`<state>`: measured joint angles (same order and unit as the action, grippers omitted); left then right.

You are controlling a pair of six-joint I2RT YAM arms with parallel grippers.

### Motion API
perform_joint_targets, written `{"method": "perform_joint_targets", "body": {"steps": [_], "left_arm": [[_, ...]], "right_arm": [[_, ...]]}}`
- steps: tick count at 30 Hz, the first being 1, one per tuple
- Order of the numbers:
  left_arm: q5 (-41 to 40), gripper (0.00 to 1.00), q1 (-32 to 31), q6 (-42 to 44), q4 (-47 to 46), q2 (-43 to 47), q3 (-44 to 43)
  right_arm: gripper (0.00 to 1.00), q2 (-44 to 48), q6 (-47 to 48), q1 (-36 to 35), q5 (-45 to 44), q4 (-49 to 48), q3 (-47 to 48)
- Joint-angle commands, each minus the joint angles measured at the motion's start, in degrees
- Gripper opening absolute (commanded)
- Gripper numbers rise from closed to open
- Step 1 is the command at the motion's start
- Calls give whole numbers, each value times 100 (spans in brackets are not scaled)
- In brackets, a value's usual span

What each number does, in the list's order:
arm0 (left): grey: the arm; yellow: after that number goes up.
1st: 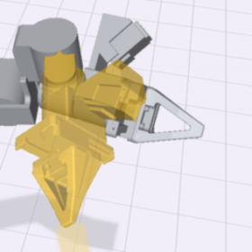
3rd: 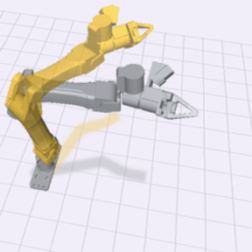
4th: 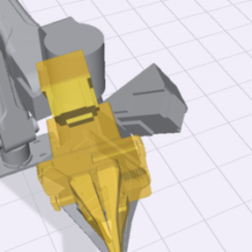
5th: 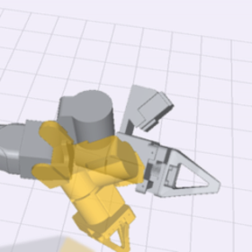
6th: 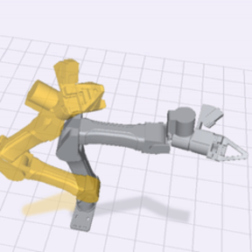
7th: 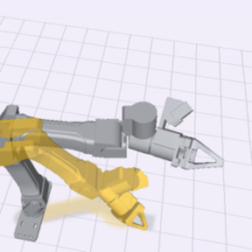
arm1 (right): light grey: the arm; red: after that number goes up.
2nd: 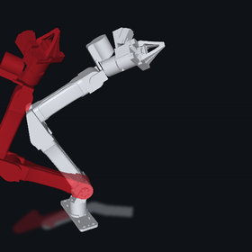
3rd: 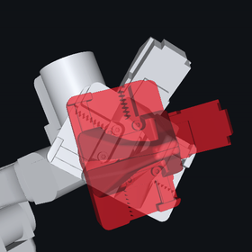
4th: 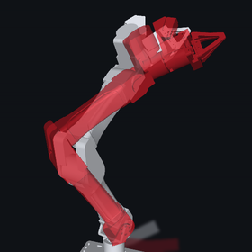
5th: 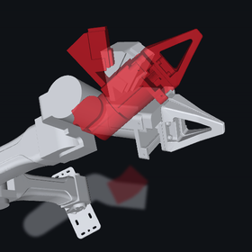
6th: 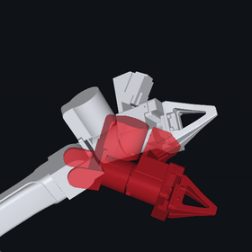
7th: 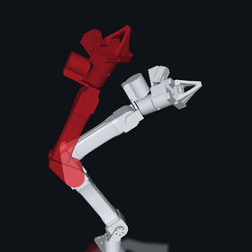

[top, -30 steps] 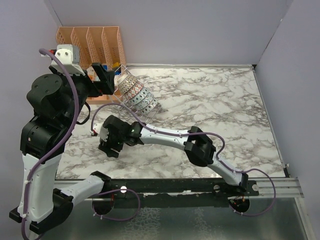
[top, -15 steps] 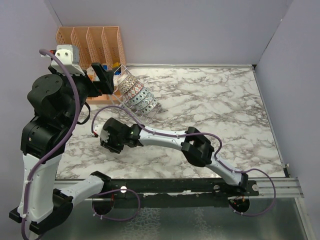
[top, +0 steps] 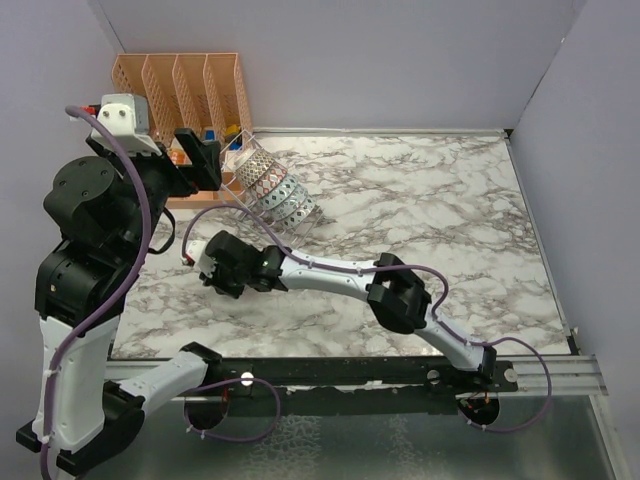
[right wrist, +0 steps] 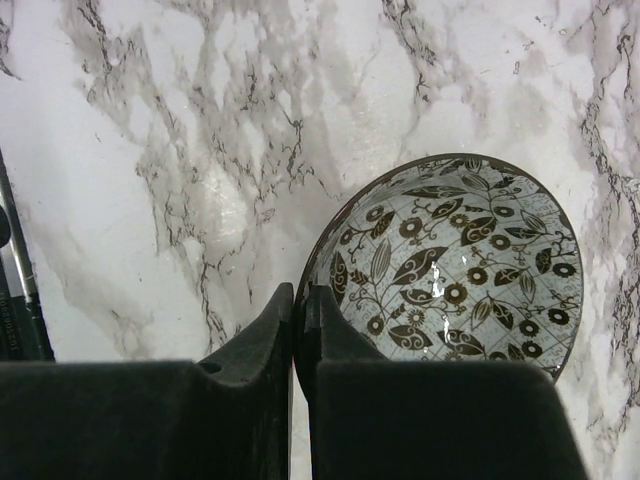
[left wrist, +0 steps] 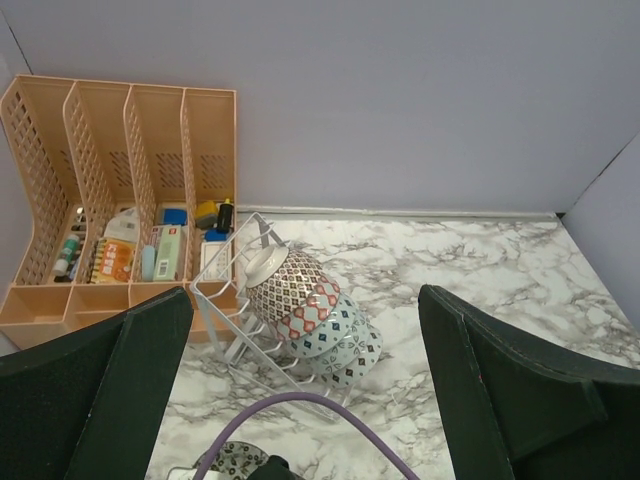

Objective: Load the bowls into the dish rack

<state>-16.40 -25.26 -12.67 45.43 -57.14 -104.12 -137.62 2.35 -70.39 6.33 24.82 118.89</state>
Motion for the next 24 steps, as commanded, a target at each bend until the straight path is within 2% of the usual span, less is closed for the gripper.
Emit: {"method": "perform_joint_targets", "body": {"steps": [1,7,17,24], "left_arm": [[-178,99,-14,97,-204,72,-77],[-192,99,-12,108,-203,76,-206],[-182,99,-14,204,-221,2,-536],[-155,99,-15,216,-241,-7,-612]], "right_arm": [[1,384,-646,49,321,-42,-64],[1,1046,-1869,403,1163,-714,-442],[1,1938,-4551,1237,2794,-2788,-1163],[1,2134,-6235,1750,3141,-4316,-1161]]}}
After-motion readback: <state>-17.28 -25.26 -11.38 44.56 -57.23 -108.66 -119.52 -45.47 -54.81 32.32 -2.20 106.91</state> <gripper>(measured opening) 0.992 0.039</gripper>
